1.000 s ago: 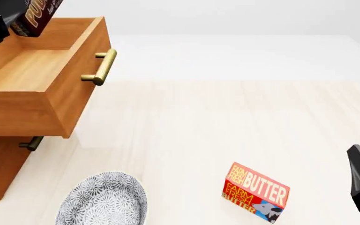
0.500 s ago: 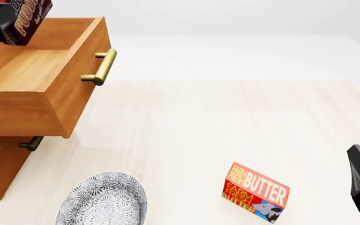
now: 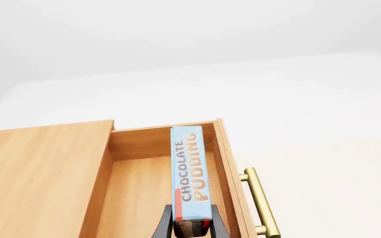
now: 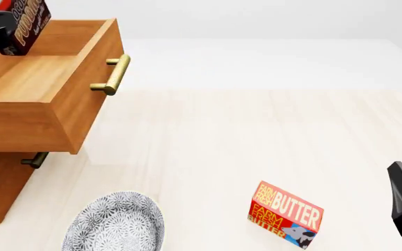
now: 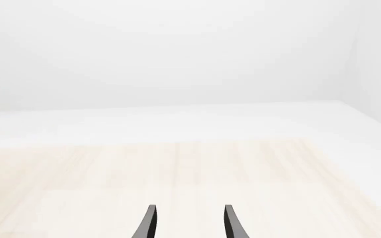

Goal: Put the chocolate pudding in the top drawer of the cabinet and close it.

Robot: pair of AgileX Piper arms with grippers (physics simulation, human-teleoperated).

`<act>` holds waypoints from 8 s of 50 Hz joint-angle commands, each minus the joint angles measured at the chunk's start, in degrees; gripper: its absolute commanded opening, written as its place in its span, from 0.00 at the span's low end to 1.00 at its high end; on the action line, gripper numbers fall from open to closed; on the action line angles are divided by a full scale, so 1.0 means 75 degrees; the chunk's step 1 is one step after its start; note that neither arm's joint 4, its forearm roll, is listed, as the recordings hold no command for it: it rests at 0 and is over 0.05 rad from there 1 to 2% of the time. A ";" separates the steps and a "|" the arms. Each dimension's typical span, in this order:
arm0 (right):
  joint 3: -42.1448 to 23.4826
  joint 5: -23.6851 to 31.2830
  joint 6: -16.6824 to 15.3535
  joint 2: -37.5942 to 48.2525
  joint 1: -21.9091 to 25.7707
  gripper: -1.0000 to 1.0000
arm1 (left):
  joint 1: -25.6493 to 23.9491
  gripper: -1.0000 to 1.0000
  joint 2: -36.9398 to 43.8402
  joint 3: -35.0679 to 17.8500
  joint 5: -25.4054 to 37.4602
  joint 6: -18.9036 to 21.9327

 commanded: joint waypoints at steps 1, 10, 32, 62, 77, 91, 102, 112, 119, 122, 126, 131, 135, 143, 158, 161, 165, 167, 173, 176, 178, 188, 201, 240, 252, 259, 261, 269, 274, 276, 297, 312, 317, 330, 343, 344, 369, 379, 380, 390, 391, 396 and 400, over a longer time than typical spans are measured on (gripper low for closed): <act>0.0000 0.0000 0.0000 0.0000 0.0000 1.00 | 0.0179 0.00 0.0281 -0.0121 -0.0073 0.0149; 0.0000 0.0001 0.0000 0.0000 0.0000 1.00 | 0.0262 0.00 0.0549 -0.0215 -0.0123 0.0246; 0.0000 0.0000 0.0000 0.0000 0.0000 1.00 | 0.0576 0.00 0.0875 -0.0382 0.0121 0.0469; 0.0000 0.0000 -0.0001 0.0000 -0.0001 1.00 | 0.0659 0.00 0.1580 -0.0289 -0.0301 0.0436; 0.0000 0.0000 0.0000 0.0000 0.0001 1.00 | 0.0651 0.00 0.2089 -0.0203 -0.0679 0.0317; 0.0000 0.0000 0.0001 0.0000 0.0001 1.00 | 0.0785 0.00 0.2135 0.0128 -0.0944 0.0113; 0.0000 0.0000 -0.0002 0.0000 0.0000 1.00 | 0.0824 0.00 0.2121 0.0116 -0.0909 0.0087; 0.0000 0.0000 -0.0001 0.0000 0.0001 1.00 | 0.0836 0.00 0.2167 -0.0093 -0.0696 0.0094; 0.0000 0.0000 -0.0001 0.0000 0.0000 1.00 | 0.0832 0.00 0.2173 0.0088 -0.0856 0.0082; 0.0000 0.0000 -0.0001 0.0000 0.0002 1.00 | 0.0829 0.00 0.2175 0.0144 -0.0875 0.0064; 0.0000 0.0001 -0.0002 0.0000 0.0000 1.00 | 0.0834 0.00 0.2187 0.0222 -0.0939 0.0063; 0.0000 0.0000 0.0000 0.0000 0.0000 1.00 | 0.0831 0.00 0.2250 0.0237 -0.0923 0.0072; 0.0000 -0.0001 0.0000 0.0000 0.0000 1.00 | 0.0808 0.00 0.2278 0.0045 -0.0718 0.0062; 0.0000 0.0000 0.0002 0.0000 0.0000 1.00 | 0.0819 0.00 0.2287 0.0272 -0.0948 0.0060; 0.0000 -0.0001 0.0005 0.0000 0.0000 1.00 | 0.0833 0.00 0.2269 0.0275 -0.0933 0.0027; 0.0000 -0.0001 0.0005 0.0000 -0.0001 1.00 | 0.0823 0.00 0.2262 0.0299 -0.0936 0.0016; 0.0000 0.0001 0.0003 0.0000 -0.0001 1.00 | 0.0773 0.00 0.2284 0.0264 -0.0897 -0.0041; 0.0000 0.0001 0.0002 0.0000 0.0000 1.00 | 0.0651 1.00 0.2351 0.0049 -0.0668 -0.0083; 0.0000 -0.0001 0.0001 0.0000 0.0000 1.00 | 0.0617 1.00 0.2385 -0.0004 -0.0630 -0.0033; 0.0000 0.0000 -0.0001 0.0000 0.0000 1.00 | 0.0637 1.00 0.2370 0.0014 -0.0623 -0.0057; 0.0000 0.0000 0.0000 0.0000 0.0000 1.00 | 0.0612 1.00 0.2358 0.0024 -0.0606 -0.0080; 0.0000 -0.0001 0.0002 0.0000 0.0000 1.00 | 0.0612 1.00 0.2218 0.0057 -0.0538 -0.0100; 0.0000 0.0000 0.0002 0.0000 0.0001 1.00 | 0.0617 1.00 0.1736 0.0134 -0.0361 -0.0151; 0.0000 0.0000 0.0001 0.0000 -0.0001 1.00 | -0.1005 1.00 0.0276 -0.0550 0.0789 -0.0800; 0.0000 0.0000 0.0000 0.0000 0.0001 1.00 | -0.1261 1.00 0.0286 -0.1062 0.1226 -0.0423; 0.0000 0.0000 -0.0001 0.0000 0.0000 1.00 | -0.1490 1.00 0.0366 -0.1204 0.1278 -0.0396; 0.0000 0.0001 -0.0002 0.0000 -0.0001 1.00 | -0.1606 1.00 0.0410 -0.1216 0.1259 -0.0427; 0.0000 0.0000 -0.0001 0.0000 0.0000 1.00 | -0.1897 1.00 0.0595 -0.1434 0.1309 -0.0419; 0.0000 0.0001 -0.0001 0.0000 -0.0001 1.00 | -0.2081 1.00 0.0710 -0.1602 0.1359 -0.0453; 0.0000 -0.0001 -0.0002 0.0000 0.0001 1.00 | -0.2236 1.00 0.0808 -0.1719 0.1415 -0.0506; 0.0000 0.0000 0.0001 0.0000 0.0000 1.00 | -0.3543 1.00 0.1796 -0.2276 0.1502 -0.1094; 0.0000 0.0001 -0.0002 0.0000 0.0000 1.00 | -0.4215 1.00 0.2356 -0.2563 0.1626 -0.1572; 0.0000 -0.0001 -0.0001 0.0000 0.0002 1.00 | -0.4301 1.00 0.2527 -0.2661 0.1699 -0.1619; 0.0000 0.0000 -0.0001 0.0000 0.0000 1.00 | -0.4397 1.00 0.2922 -0.2767 0.1777 -0.1888; 0.0000 0.0000 0.0001 0.0000 0.0000 1.00 | -0.4585 1.00 0.3250 -0.2525 0.1429 -0.2592; 0.0000 0.0002 -0.0002 0.0000 0.0000 1.00 | -0.4583 1.00 0.3272 -0.2510 0.1421 -0.2638; 0.0000 0.0001 -0.0002 0.0000 0.0002 1.00 | -0.4614 1.00 0.3767 -0.2357 0.1138 -0.3098; 0.0000 -0.0001 -0.0001 0.0000 0.0000 1.00 | -0.4530 1.00 0.3877 -0.2272 0.0983 -0.3324; 0.0000 -0.0001 -0.0001 0.0000 0.0000 1.00 | -0.4530 1.00 0.3877 -0.2272 0.0983 -0.3324; 0.0000 0.0001 0.0000 0.0000 0.0001 1.00 | -0.4328 1.00 0.3840 -0.1959 0.0743 -0.3514; 0.0000 -0.0001 -0.0001 0.0000 0.0000 1.00 | -0.4307 1.00 0.3828 -0.1939 0.0720 -0.3517; 0.0000 0.0001 0.0002 0.0000 -0.0001 1.00 | -0.4312 1.00 0.3825 -0.1831 0.0603 -0.3606; 0.0000 0.0000 0.0006 0.0000 -0.0002 1.00 | -0.4296 1.00 0.3852 -0.1759 0.0508 -0.3664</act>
